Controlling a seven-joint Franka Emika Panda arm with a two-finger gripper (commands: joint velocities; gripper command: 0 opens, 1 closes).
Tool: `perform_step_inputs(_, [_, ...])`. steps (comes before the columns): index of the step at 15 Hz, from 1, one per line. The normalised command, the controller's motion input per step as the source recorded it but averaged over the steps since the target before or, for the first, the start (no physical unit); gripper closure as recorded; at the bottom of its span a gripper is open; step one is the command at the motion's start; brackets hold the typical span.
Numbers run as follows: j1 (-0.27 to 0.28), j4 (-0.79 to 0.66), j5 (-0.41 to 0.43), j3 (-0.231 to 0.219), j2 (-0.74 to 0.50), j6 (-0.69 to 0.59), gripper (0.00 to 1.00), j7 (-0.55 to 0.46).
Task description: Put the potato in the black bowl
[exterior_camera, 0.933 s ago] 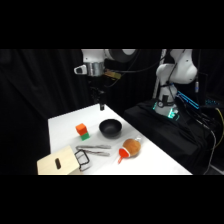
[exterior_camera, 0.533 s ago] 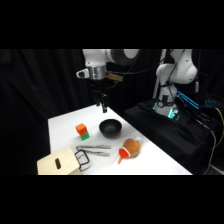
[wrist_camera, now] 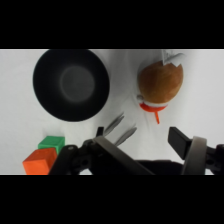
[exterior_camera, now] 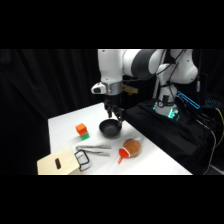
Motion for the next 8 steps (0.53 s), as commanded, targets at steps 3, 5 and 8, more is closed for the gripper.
perform_step_inputs(3, [0.120,-0.34,0.078,0.097,-0.23,0.27,0.00,0.11])
perform_step_inputs(5, [0.086,-0.36,0.064,0.066,-0.16,0.36,0.00,0.10])
perform_step_inputs(8, [0.054,-0.36,0.073,0.039,-0.07,0.45,0.00,0.05])
